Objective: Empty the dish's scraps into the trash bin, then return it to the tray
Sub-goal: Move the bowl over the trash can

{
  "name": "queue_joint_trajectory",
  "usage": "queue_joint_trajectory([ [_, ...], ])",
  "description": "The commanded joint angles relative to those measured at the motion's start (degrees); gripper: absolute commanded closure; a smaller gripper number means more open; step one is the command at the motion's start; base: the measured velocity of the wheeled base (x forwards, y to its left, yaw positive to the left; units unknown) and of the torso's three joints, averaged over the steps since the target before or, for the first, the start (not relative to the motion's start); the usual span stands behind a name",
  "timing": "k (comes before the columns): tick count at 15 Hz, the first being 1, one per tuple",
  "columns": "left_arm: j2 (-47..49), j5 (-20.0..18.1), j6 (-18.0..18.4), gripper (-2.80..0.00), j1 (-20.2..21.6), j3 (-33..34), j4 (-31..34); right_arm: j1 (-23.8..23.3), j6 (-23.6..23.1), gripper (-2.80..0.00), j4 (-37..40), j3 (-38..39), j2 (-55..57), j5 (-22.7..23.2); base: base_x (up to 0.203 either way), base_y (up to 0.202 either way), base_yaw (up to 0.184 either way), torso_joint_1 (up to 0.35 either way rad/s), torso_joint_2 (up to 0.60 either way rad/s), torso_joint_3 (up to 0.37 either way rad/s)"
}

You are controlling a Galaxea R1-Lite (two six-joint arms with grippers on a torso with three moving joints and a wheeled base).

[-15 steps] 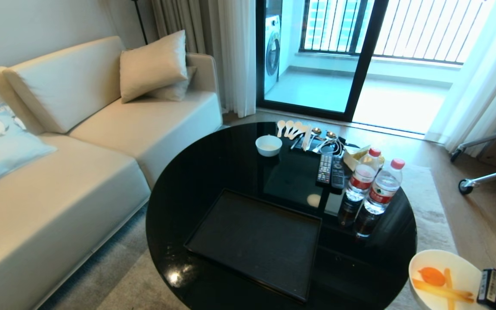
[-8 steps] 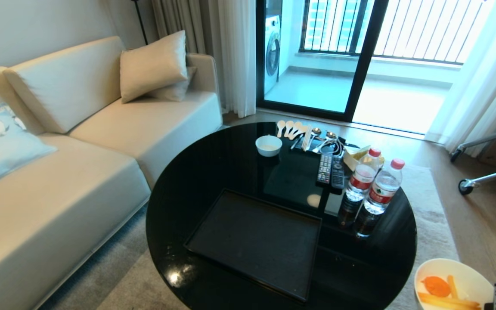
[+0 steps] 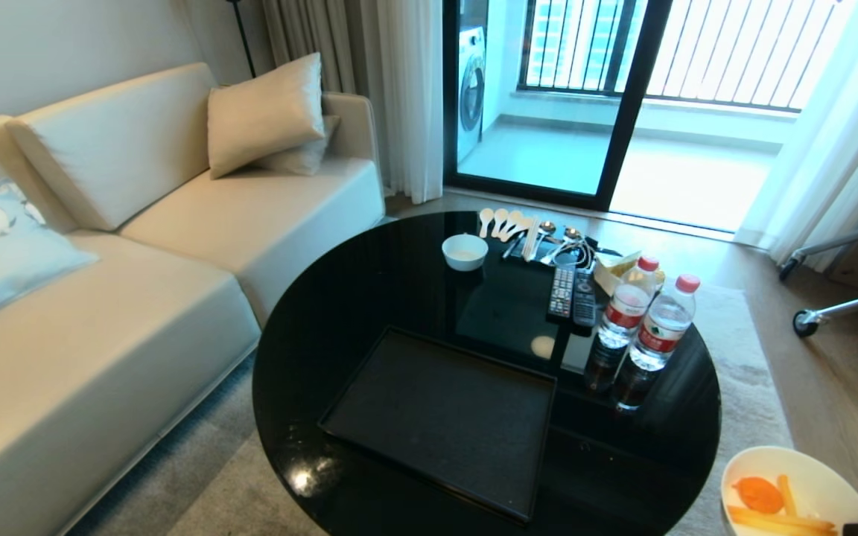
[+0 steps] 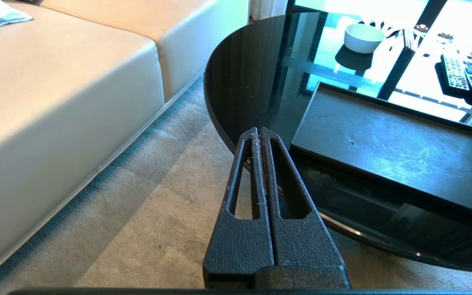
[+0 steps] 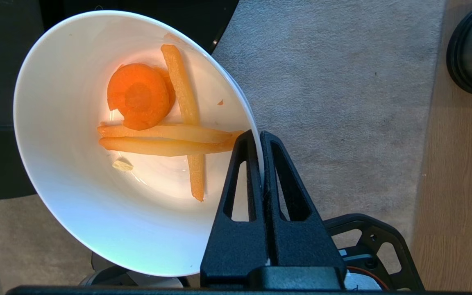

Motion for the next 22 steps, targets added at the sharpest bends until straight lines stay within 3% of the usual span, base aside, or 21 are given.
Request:
queue_joint_trajectory([
  [1,0.0,0.0,-0.1,0.0,0.0,0.0,0.0,0.0,0.1,0.0,0.2,0.0,-0.2,-0.1,0.0,0.0,0.0,0.0,0.0,0.0],
  [16,0.0,0.0,-0.1,0.0,0.0,0.0,0.0,0.4,0.1,0.0,-0.4,-0.1,0.4,-0.2,0.0,0.0,0.0,0.0,0.0,0.0],
  [22,0.0,0.0,-0.1,0.0,0.0,0.0,0.0,0.4,0.1,0.0,-0.7,-0.1,1.2,-0.4,-0.159,0.0,0.0,0.005,0.0,0.003],
])
